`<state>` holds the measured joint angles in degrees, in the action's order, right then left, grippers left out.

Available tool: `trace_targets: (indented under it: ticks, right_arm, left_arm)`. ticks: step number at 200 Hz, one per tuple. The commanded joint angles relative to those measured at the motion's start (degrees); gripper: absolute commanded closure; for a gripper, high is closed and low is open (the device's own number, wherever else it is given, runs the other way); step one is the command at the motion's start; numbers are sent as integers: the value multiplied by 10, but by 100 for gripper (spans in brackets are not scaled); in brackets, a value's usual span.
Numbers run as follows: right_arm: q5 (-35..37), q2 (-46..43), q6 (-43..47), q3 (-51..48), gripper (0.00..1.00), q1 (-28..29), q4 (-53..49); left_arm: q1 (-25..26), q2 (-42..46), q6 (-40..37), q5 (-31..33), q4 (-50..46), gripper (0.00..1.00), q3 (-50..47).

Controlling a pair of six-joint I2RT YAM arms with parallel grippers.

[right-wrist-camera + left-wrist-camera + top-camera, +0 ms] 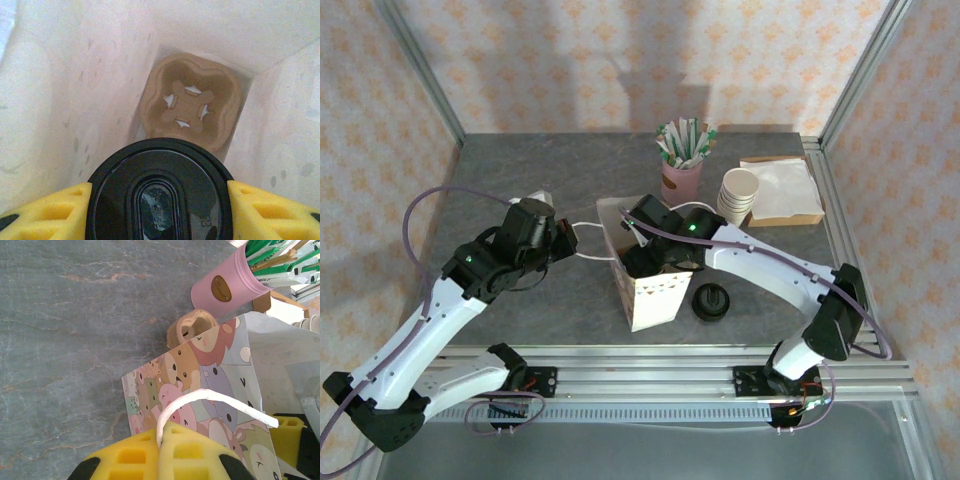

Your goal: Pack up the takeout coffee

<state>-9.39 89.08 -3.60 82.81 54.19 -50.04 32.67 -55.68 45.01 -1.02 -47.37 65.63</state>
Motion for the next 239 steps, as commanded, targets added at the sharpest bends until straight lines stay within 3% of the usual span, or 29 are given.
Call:
trace_targets:
  ticks: [1, 47, 78, 115, 164, 206, 239]
  right_arm:
    - [1, -29, -13, 8, 44, -1, -3]
    - [10, -53, -42, 30, 44, -1, -13]
    - [24, -75, -64, 40, 44, -1, -10]
    - [37, -102, -82, 62, 44, -1, -15]
    - [63, -123, -84, 109, 44, -1, -36]
    - [80, -141, -83, 133, 44, -2, -32]
    - [99, -160, -87, 144, 45, -1, -15]
  left_arm:
    - [4, -2, -20, 23, -22, 93, 23]
    - [4, 14, -75, 44, -14, 26, 45]
    - [4, 56, -120, 72, 25, 2, 43]
    - [4, 107, -226, 61, 76, 0, 43]
    - [4, 136, -394, -106, 150, 0, 32]
    - [4, 98, -454, -221, 162, 0, 32]
    - [8, 75, -466, -256, 200, 0, 21]
